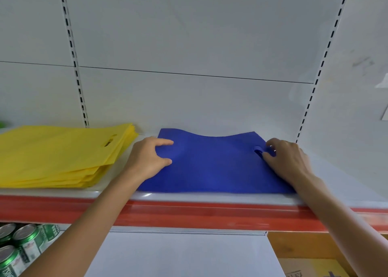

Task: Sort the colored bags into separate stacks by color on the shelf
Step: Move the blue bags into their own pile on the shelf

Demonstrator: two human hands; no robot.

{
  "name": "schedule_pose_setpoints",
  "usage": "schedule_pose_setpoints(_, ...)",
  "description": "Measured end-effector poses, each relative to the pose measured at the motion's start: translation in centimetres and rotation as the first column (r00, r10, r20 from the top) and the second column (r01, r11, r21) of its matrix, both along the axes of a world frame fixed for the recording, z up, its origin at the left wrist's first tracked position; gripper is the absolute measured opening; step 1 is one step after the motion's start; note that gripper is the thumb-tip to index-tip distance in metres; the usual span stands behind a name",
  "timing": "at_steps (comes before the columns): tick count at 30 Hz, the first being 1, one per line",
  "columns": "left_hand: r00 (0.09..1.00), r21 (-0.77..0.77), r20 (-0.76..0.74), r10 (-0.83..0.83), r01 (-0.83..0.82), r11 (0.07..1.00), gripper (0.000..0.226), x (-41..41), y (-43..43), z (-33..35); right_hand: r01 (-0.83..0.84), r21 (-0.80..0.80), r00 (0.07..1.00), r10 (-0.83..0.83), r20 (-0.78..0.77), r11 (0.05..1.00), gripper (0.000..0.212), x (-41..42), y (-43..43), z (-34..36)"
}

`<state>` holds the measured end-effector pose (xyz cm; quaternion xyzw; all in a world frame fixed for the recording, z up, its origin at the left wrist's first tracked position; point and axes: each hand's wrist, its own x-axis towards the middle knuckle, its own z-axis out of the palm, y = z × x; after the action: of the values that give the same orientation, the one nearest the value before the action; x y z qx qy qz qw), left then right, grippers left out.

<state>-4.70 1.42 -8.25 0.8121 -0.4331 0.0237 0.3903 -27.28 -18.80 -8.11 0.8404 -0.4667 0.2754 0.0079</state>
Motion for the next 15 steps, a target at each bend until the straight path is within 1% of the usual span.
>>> schedule_pose_setpoints(3,0.997,-0.011,-0.079,-0.001,0.0,1.0,0.047,0.3,0.1,0.1,-0.031,-0.017,0.999,0.032,0.023,0.999,0.029,0.0,0.2,-0.1)
schedule_pose_setpoints(5,0.996,-0.011,-0.083,-0.014,0.013,1.0,0.042,0.1,0.0,0.0,-0.037,-0.009,0.999,0.037,0.033,0.999,0.031,0.0,0.3,-0.2)
schedule_pose_setpoints(9,0.999,-0.012,-0.038,-0.012,0.011,1.0,0.033,-0.6,0.1,-0.1,-0.014,0.001,0.998,0.014,0.057,1.0,0.031,-0.4,0.6,-0.2)
schedule_pose_setpoints(11,1.0,-0.004,-0.014,-0.027,0.026,1.0,0.035,-0.7,0.4,0.6,-0.003,-0.003,0.997,0.003,0.072,1.0,0.033,-0.5,0.6,0.2)
schedule_pose_setpoints(15,0.994,0.06,0.063,-0.092,0.089,0.994,0.044,-0.5,1.7,2.8,0.028,-0.011,1.0,-0.028,0.008,1.0,0.034,-0.8,0.8,2.4)
